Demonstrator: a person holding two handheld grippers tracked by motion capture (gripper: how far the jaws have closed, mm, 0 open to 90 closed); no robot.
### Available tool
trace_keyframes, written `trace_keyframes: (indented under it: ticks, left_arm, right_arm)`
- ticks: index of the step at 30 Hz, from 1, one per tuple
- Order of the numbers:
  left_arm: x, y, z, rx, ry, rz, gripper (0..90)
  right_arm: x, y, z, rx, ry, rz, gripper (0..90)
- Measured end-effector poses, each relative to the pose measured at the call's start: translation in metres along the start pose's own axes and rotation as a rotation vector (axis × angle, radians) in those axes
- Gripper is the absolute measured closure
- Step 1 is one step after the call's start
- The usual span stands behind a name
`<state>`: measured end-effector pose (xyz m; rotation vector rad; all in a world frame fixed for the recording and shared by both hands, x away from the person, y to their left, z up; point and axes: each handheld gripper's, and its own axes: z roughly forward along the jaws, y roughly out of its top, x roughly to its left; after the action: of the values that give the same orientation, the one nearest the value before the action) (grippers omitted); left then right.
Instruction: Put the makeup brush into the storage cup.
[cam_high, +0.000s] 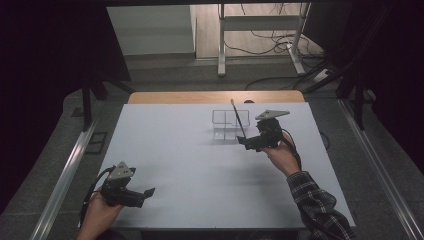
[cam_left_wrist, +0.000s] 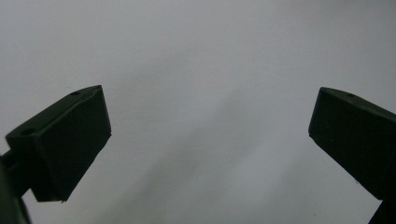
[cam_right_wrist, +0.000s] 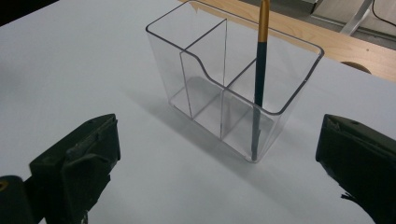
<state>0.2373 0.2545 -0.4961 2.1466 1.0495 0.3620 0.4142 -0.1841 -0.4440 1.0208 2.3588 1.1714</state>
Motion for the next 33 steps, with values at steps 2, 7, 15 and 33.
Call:
trace_keyframes:
  ticks: [2, 7, 15, 33]
  left_arm:
    - [0.000, 0.000, 0.000, 0.000, 0.001, 0.000, 0.0]
    - [0.000, 0.000, 0.000, -0.004, 0.001, -0.005, 0.0]
    - [0.000, 0.000, 0.000, -0.008, 0.001, -0.008, 0.0]
    - [0.001, 0.000, -0.001, -0.016, 0.002, -0.013, 0.0]
  right_arm:
    - [0.000, -0.001, -0.001, 0.001, 0.001, -0.001, 0.0]
    - [0.001, -0.003, -0.004, 0.007, 0.000, 0.002, 0.0]
    - [0.002, -0.007, -0.009, 0.012, 0.003, 0.004, 0.0]
    - [0.007, -0.018, -0.020, 0.024, 0.011, -0.010, 0.0]
